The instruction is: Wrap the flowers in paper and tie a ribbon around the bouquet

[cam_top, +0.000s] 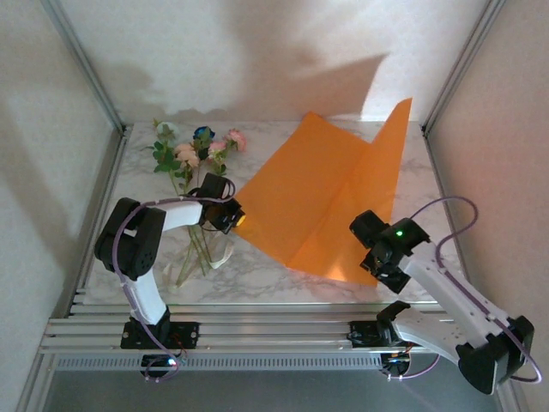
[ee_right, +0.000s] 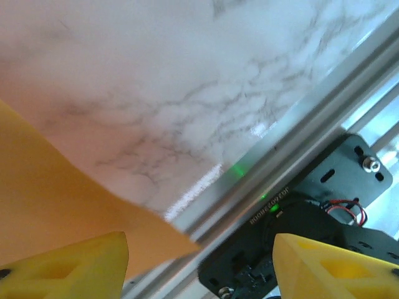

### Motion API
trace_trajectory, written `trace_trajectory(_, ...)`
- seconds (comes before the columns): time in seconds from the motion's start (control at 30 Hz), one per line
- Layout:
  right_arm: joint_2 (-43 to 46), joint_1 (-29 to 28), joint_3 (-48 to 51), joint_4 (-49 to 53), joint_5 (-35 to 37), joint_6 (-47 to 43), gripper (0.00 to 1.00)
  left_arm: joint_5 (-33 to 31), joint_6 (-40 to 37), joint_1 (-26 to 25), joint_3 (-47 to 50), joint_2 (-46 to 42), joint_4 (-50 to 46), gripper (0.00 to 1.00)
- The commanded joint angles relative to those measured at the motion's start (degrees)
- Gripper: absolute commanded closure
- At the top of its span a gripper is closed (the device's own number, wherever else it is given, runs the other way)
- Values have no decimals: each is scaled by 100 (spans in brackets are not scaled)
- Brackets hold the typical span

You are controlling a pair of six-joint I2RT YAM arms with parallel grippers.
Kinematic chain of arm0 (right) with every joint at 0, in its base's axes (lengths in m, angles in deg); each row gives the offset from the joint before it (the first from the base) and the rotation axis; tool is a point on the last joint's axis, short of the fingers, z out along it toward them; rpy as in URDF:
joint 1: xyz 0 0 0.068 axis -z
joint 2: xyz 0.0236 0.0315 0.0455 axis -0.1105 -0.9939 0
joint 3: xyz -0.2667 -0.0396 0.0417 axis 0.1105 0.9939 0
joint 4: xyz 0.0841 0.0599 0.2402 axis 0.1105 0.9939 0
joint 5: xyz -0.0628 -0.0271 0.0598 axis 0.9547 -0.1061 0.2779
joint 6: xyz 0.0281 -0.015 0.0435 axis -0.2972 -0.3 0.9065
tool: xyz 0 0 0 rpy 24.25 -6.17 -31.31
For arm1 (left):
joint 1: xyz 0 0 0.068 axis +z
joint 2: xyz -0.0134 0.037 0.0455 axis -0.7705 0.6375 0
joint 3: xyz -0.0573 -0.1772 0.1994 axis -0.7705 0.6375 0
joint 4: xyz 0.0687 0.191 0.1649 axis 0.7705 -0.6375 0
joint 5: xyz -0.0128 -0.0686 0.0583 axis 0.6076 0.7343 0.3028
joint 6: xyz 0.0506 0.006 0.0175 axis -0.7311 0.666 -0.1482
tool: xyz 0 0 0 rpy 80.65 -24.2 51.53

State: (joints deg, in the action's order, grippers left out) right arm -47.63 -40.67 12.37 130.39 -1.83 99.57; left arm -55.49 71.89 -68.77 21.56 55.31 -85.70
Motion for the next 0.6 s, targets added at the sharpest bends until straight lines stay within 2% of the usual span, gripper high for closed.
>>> trace_trajectory(0.0,-183,3,-677,144,805,-398,37,-360,-311,164,-94,4,-499,100)
trace_trajectory(0.17,-751,-15,-1357,-989,1059,-1912,41,-396,-659,314,-436,291,-548,100)
trace_trajectory(0.3,-1283,21,-1715,-1580,895,-2503,42,-643,-942,431,-815,540,-855,100)
trace_trajectory(0.47,-1957,78,-2160,-2058,671,-2713,48,-1230,-1383,541,-1558,634,-1429,100)
trace_trajectory(0.57,-2160,208,-2171,-2488,219,-2851,49,-1378,-1450,442,-1890,370,-1566,100)
